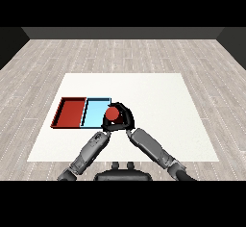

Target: Pick the red can and put it in the red box

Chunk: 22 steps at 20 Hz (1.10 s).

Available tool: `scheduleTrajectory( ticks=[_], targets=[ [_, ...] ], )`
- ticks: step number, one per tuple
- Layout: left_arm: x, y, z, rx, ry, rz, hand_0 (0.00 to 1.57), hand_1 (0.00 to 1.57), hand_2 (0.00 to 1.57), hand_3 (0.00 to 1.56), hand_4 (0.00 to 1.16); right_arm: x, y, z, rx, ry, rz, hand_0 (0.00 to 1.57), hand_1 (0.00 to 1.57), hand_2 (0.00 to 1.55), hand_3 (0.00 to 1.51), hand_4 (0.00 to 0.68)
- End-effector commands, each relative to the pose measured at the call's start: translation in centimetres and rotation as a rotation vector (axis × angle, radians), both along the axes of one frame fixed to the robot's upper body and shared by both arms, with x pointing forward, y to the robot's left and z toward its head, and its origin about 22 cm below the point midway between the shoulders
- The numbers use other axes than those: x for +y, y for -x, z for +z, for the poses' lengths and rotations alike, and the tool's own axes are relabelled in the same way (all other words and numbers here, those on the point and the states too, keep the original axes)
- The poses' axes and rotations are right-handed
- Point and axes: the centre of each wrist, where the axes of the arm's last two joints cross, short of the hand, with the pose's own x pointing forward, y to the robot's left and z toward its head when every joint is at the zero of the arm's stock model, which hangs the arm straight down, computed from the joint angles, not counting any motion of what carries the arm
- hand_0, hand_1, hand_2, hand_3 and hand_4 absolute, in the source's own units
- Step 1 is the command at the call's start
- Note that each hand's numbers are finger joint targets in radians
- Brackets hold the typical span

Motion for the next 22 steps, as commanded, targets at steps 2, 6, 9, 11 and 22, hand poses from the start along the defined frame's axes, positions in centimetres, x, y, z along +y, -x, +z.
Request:
scheduleTrajectory(
  ticks=[2,6,9,11,22],
  targets=[
    [0.0,-0.5,0.5,-0.005,0.007,0.022,1.57,1.57,1.53,1.45,1.12,-0.2,0.0,-0.3,-0.002,0.04,0.007,0.0,0.0,0.0,0.0,0.0],
    [0.9,0.0,0.7,-0.033,-0.024,0.01,1.57,1.57,1.54,1.47,1.12,-1.8,-1.4,-0.4,0.007,0.024,0.012,0.0,0.0,0.0,0.0,0.0],
    [-0.1,-1.3,0.1,0.01,0.007,0.015,1.57,1.57,1.57,1.5,1.14,-1.2,-0.9,0.4,-0.02,0.005,-0.018,0.0,0.0,0.0,0.0,0.0],
    [-1.0,1.0,-1.5,0.051,-0.002,0.026,1.57,1.57,1.57,1.51,1.15,-3.3,-2.6,0.7,-0.016,0.009,-0.049,0.0,0.0,0.0,0.0,0.0],
    [3.5,0.2,-0.9,0.01,-0.069,0.095,1.57,1.57,1.57,1.48,1.14,-13.0,0.6,4.0,-0.157,-0.063,-0.145,0.0,0.0,0.0,0.0,0.0]
  ],
)
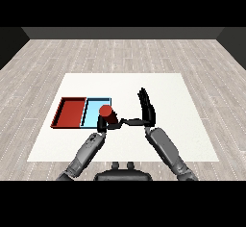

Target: Pick the red can and put it in the red box

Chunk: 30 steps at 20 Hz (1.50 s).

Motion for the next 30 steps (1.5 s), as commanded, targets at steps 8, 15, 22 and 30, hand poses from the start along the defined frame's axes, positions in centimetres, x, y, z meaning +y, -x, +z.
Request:
scheduleTrajectory(
  ticks=[8,15,22,30],
  targets=[
    [10.1,-2.4,2.2,-0.07,-0.245,0.178,1.57,1.57,1.57,1.47,1.12,-9.7,5.7,-3.0,0.057,0.037,-0.201,0.0,0.0,0.0,0.0,0.0],
    [19.9,-4.8,2.7,0.063,-0.306,0.314,1.57,1.57,1.55,1.46,1.09,-12.3,6.8,-3.7,0.097,0.082,-0.253,0.0,0.0,0.0,0.0,0.0],
    [22.3,-8.2,2.0,0.243,-0.444,0.398,1.57,1.57,1.55,1.47,1.09,-13.5,4.6,-5.6,0.157,0.126,-0.301,0.0,0.0,0.0,0.0,0.0],
    [23.1,-8.9,-0.8,0.433,-0.515,0.463,1.55,1.55,1.46,1.43,1.01,-13.5,2.7,-7.1,0.203,0.092,-0.294,0.0,0.0,0.0,0.0,0.0]
  ],
)
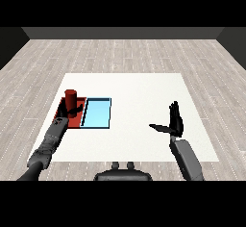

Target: Pick the red can and put it in the red box

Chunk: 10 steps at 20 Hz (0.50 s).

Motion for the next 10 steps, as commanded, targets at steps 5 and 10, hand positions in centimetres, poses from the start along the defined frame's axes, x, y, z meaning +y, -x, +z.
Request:
scheduleTrajectory(
  ticks=[5,10],
  targets=[
    [0.5,1.7,-3.4,0.302,-0.028,0.146,0.67,0.67,0.67,0.0,0.72,0.0,-1.8,-1.6,0.02,-0.038,-0.02,0.0,0.0,0.0,0.0,0.0],
    [2.8,3.7,-4.4,0.349,0.07,0.254,0.89,0.89,0.88,0.34,0.68,0.2,-2.0,-1.9,0.004,-0.014,-0.027,0.0,0.0,0.0,0.0,0.0]
  ],
)
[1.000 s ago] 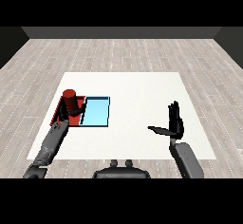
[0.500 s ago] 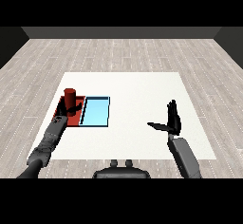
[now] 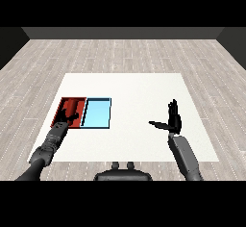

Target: Pick the red can and put it in the red box

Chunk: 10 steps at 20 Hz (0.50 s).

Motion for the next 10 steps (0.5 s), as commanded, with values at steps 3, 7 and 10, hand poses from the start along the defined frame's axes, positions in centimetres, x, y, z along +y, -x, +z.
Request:
scheduleTrajectory(
  ticks=[3,7,10],
  targets=[
    [2.4,1.3,-0.1,0.091,0.093,0.094,1.49,1.49,1.34,0.0,0.65,0.3,-1.0,1.7,-0.026,-0.005,-0.002,0.0,0.0,0.0,0.0,0.0],
    [3.5,1.5,0.4,0.142,0.095,0.057,0.0,0.0,0.0,0.0,0.0,0.8,-1.0,-0.5,-0.031,-0.01,0.004,0.0,0.0,0.0,0.0,0.0],
    [1.8,1.4,-0.6,0.137,0.073,0.027,0.0,0.0,0.0,0.0,0.0,1.3,-0.7,-0.8,-0.015,-0.024,0.001,0.0,0.0,0.0,0.0,0.0]
  ],
)
